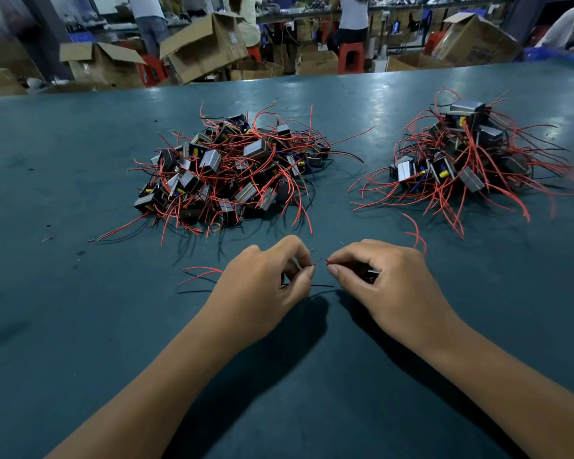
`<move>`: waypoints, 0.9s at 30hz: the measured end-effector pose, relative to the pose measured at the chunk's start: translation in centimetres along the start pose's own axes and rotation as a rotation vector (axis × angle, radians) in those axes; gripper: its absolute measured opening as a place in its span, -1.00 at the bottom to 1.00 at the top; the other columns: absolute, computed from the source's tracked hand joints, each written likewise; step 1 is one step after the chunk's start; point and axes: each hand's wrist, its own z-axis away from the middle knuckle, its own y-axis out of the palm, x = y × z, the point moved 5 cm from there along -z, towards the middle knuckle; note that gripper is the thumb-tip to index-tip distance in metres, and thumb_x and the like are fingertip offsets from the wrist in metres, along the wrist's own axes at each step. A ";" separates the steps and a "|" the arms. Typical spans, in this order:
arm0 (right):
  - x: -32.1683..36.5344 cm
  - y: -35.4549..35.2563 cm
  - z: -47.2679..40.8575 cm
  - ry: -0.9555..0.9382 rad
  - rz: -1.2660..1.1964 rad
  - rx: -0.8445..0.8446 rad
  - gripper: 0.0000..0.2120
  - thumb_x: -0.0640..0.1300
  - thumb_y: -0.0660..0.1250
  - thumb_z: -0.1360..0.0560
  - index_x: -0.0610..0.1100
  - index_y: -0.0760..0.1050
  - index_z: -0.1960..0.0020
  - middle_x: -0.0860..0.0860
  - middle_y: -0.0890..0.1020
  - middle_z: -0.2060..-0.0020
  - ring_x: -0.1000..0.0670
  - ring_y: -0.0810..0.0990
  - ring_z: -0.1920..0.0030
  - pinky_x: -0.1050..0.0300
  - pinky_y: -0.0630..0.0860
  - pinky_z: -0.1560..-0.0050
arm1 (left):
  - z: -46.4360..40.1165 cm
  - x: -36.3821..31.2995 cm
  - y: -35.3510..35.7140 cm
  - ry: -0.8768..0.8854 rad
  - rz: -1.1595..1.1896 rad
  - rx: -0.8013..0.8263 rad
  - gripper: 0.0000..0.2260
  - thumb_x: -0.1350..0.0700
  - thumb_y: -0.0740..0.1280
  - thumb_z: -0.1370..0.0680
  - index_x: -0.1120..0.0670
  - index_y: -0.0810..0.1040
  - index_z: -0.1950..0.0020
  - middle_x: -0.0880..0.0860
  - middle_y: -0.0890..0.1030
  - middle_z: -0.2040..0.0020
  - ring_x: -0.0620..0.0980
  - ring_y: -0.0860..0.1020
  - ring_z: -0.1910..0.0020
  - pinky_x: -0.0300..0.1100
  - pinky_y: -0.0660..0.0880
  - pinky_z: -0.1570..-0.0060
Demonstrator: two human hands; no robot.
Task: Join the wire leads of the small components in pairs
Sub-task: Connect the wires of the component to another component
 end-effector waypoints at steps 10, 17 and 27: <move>-0.3 0.2 0.0 0.070 -0.111 -0.029 -0.93 -0.19 0.47 -0.48 -0.03 0.68 0.13 0.16 0.62 0.29 0.10 0.58 0.16 0.26 0.45 0.09 | -0.1 -0.2 0.4 -0.053 0.087 -0.051 -0.88 0.07 0.39 -0.58 0.02 0.50 0.11 -0.18 0.68 0.31 -0.04 0.63 0.28 0.03 0.54 0.15; -0.2 0.4 0.3 0.070 -0.171 -0.029 -0.94 -0.17 0.46 -0.49 -0.03 0.68 0.10 0.13 0.66 0.23 0.09 0.62 0.11 0.17 0.49 0.03 | 0.1 -0.3 0.5 -0.063 0.121 -0.075 -0.87 0.07 0.39 -0.58 -0.02 0.48 0.13 -0.21 0.67 0.30 -0.14 0.65 0.30 0.02 0.56 0.17; -0.4 0.7 0.3 0.104 -0.211 -0.035 -0.95 -0.16 0.45 -0.50 -0.04 0.68 0.09 0.10 0.66 0.21 0.09 0.63 0.09 0.20 0.49 0.03 | 0.1 -0.4 0.9 -0.081 0.176 -0.080 -0.89 0.10 0.40 -0.58 0.02 0.52 0.12 -0.19 0.66 0.35 -0.19 0.62 0.36 -0.17 0.50 0.31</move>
